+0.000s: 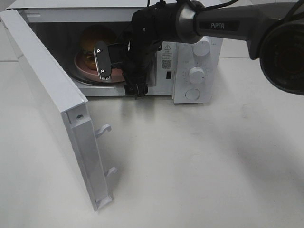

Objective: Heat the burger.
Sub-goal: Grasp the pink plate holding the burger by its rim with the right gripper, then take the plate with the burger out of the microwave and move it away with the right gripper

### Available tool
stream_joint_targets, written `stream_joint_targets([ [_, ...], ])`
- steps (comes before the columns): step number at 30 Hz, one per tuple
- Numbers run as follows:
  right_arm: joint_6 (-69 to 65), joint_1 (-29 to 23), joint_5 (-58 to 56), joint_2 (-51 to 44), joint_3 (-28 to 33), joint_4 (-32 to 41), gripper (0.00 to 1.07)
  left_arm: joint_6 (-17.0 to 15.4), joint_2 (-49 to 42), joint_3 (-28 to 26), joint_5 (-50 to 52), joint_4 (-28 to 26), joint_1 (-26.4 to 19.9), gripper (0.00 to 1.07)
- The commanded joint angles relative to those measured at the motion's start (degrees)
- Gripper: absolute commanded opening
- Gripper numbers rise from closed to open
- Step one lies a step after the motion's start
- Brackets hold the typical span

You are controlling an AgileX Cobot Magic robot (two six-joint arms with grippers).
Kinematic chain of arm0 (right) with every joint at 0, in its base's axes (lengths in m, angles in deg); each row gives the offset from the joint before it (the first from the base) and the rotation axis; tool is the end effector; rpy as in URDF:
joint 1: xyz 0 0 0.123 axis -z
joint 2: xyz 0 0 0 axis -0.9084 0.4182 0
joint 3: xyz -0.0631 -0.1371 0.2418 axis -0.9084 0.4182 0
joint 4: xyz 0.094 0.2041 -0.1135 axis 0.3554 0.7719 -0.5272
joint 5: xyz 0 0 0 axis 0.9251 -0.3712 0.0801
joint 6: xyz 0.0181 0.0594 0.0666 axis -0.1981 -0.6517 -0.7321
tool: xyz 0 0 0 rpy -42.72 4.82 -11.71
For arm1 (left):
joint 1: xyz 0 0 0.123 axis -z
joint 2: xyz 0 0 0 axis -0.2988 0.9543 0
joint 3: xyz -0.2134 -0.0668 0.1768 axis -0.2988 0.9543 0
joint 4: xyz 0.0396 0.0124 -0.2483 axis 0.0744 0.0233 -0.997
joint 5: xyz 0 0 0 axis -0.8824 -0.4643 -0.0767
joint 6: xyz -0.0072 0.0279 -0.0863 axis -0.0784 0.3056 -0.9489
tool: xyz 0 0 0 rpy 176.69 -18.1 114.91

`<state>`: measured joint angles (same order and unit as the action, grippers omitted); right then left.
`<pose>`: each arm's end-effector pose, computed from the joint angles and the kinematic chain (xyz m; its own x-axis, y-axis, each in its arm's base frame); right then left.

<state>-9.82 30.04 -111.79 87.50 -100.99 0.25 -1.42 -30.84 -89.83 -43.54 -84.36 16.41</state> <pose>0.4415 0.3064 0.1558 0.3110 -0.9345 -0.1735 -0.7798 -0.1465 -0.6086 -0.0093 -0.0068 0.2812 -0.4535 0.0001 -0.8913 0.0510 0.9984 -0.0259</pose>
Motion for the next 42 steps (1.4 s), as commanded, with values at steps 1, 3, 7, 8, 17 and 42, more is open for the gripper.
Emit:
stream_joint_targets([
  [1,-0.23,0.57,0.06,1.43,-0.97,1.60,0.75,0.00,-0.34,0.17,0.74,-0.11,-0.17,1.00],
  [3,0.00,0.57,-0.06,1.66,-0.97,1.60,0.65,0.00,-0.34,0.17,0.74,-0.11,-0.17,1.00],
  [7,0.57,0.57,0.11,2.12,-1.03,1.60,0.48,0.00,-0.34,0.17,0.74,-0.11,-0.17,1.00],
  [8,1.15,0.57,0.40,2.18,-1.15,1.60,0.34,0.00,-0.34,0.17,0.74,-0.11,-0.17,1.00],
  [17,1.49,0.34,0.29,2.06,-1.15,1.32,0.00,0.00,-0.34,0.17,0.74,-0.11,-0.17,1.00],
  [42,11.23,-2.98,5.27,-7.62,10.89,-0.40,0.00,0.00,-0.34,0.17,0.74,-0.11,-0.17,1.00],
])
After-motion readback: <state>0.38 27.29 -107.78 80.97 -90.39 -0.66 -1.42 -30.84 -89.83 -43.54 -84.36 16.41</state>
